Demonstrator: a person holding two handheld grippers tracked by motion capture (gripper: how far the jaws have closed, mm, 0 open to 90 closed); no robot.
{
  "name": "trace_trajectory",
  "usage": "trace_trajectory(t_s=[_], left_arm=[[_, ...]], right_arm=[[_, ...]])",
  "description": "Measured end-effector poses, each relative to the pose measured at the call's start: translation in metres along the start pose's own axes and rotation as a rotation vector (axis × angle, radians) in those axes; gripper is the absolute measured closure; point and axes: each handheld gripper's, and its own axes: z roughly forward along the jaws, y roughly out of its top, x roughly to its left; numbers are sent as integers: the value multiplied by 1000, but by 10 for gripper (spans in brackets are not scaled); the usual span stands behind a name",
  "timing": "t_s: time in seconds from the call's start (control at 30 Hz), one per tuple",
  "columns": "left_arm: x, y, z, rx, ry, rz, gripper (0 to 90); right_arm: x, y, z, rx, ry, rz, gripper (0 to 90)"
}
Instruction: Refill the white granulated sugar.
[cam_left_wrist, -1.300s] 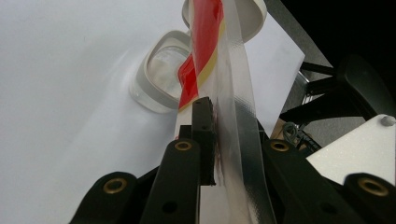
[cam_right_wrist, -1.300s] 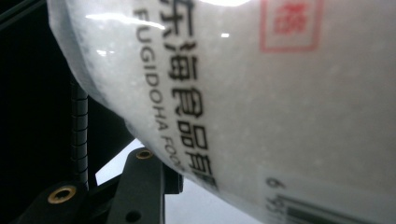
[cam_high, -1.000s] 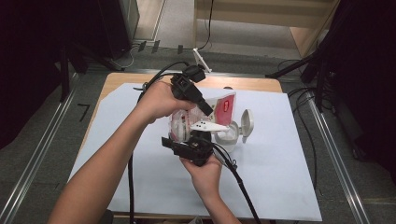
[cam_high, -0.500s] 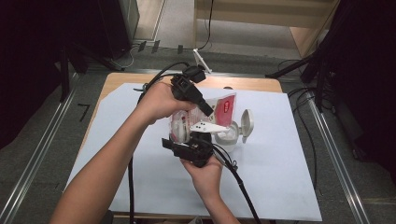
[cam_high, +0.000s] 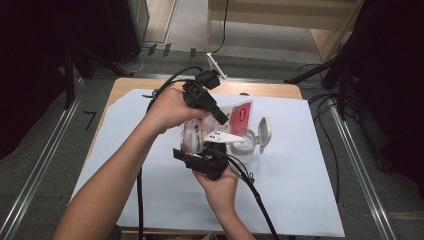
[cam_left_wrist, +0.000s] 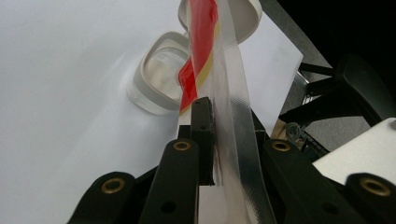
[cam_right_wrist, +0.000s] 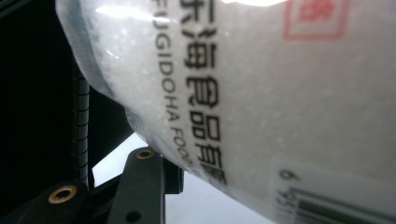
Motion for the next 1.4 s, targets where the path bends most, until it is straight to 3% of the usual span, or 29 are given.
trace_trajectory(t_s=[0.27, 0.37, 0.77, 1.17, 1.4], left_arm=[[-1, -1, -1, -9, 5, 18, 832], [-1, 0, -1, -9, -5, -14, 833], [-5, 0, 1, -15, 25, 22, 833], [-6, 1, 1, -13, 34, 23, 828], [-8, -4, 1, -50, 31, 3, 816]], right_arm=[[1, -1, -1, -7, -1, -7, 625], [0, -1, -2, -7, -1, -7, 625], [0, -1, -3, -12, -4, -1, 625], [1, 0, -5, -16, -1, 0, 626], [2, -1, -5, -14, 9, -2, 626]])
